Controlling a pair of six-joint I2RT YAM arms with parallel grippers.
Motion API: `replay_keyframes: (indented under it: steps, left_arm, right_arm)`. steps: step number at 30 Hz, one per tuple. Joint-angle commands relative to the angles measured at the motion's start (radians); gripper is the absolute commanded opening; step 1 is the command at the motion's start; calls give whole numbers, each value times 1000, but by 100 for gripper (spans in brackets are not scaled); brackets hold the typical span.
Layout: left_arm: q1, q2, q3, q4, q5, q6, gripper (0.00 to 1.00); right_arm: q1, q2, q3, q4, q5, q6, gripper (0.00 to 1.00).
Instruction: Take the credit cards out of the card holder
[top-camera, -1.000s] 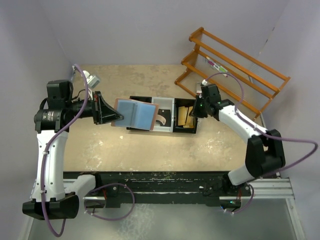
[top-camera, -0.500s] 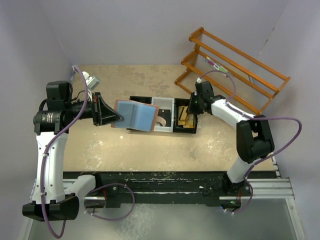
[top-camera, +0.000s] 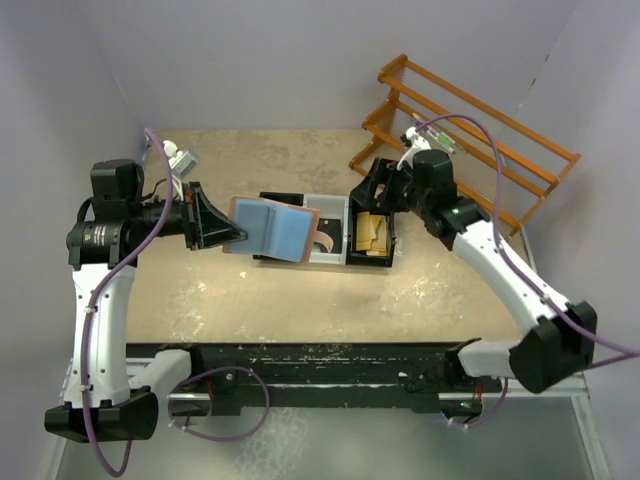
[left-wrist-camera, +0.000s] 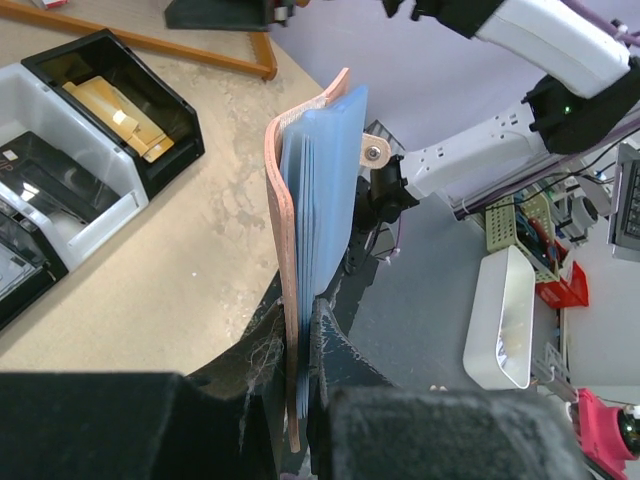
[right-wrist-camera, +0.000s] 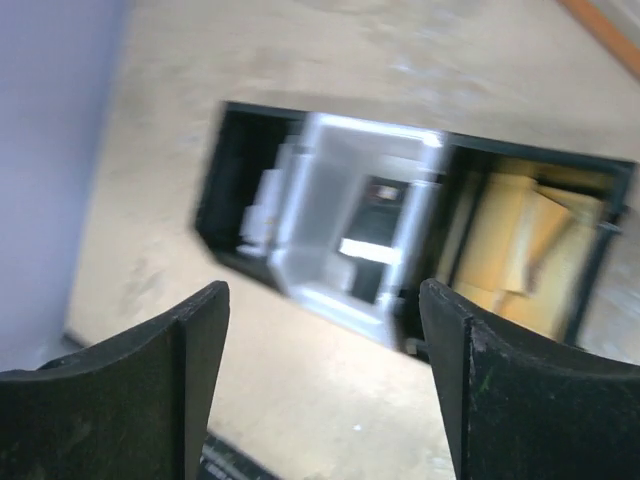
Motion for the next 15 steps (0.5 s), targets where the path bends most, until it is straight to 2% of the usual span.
replay_keyframes:
  steps: [1, 3, 6, 11, 15]
  left_arm:
    - [-4, -12, 39, 46, 51, -14, 0]
    - [-4, -14, 34, 46, 50, -13, 0]
    - [-3, -14, 33, 37, 50, -6, 0]
    - [-4, -11, 34, 35, 66, -5, 0]
    - [-4, -12, 42, 34, 78, -9, 0]
  right_arm:
    - [25, -130, 14, 166, -272, 71, 84]
    - [37, -184, -18, 272, -394, 122, 92]
    - [86, -219, -35, 387, -478, 177, 96]
    - [207, -197, 2, 498, -540, 228, 99]
    - [293, -158, 53, 515, -545, 212, 100]
